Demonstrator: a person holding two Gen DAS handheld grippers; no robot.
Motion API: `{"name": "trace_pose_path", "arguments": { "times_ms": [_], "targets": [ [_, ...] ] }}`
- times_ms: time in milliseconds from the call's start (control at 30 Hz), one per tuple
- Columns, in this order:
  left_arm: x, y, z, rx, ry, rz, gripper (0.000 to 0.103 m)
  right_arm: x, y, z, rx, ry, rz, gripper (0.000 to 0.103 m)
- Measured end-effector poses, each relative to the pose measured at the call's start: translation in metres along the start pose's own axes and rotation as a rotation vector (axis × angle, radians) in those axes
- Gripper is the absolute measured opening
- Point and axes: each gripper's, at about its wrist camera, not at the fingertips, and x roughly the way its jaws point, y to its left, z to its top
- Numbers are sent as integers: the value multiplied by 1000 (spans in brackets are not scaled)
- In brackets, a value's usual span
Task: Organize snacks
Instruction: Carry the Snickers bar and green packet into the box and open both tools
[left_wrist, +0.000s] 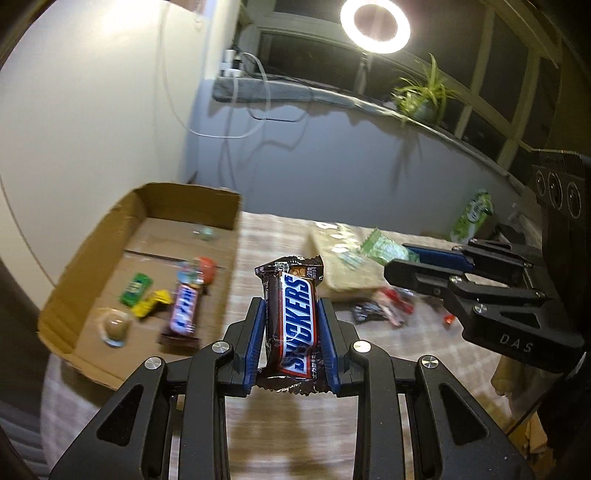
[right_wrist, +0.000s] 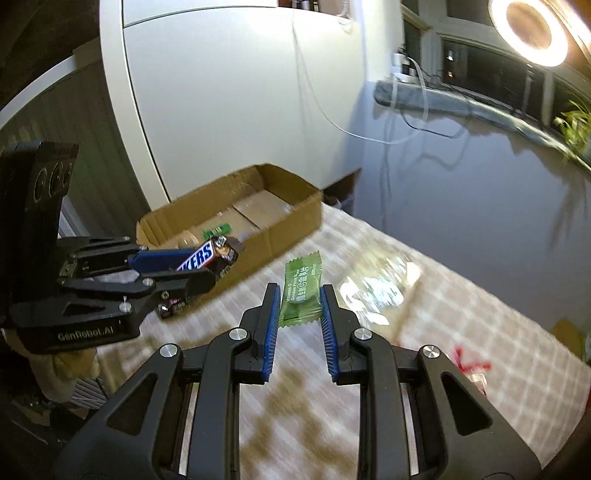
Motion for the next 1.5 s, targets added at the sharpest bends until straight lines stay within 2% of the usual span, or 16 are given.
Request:
{"name": "trace_pose_path", "arguments": {
  "times_ms": [300,633,967,1267,1400,1467,1500],
  "targets": [
    [-1,46,8,-44,-14,62,27,45,24,44,-40,9,55,22],
    [4,79,5,-80,-11,115,27,100,43,87,-44,20,115,22],
    [10,93,2,-98,-5,138,27,150,56,101,-54,70,134,22],
    [12,102,1,-109,-4,147,27,171,56,106,-48,100,120,23],
    [13,105,1,-114,-4,149,27,172,56,109,-38,98,127,31],
    [12,106,1,-117,-7,153,27,171,56,110,-38,92,119,50],
    [11,107,1,-117,-12,155,28,171,56,111,-38,87,116,55]
  ]
}}
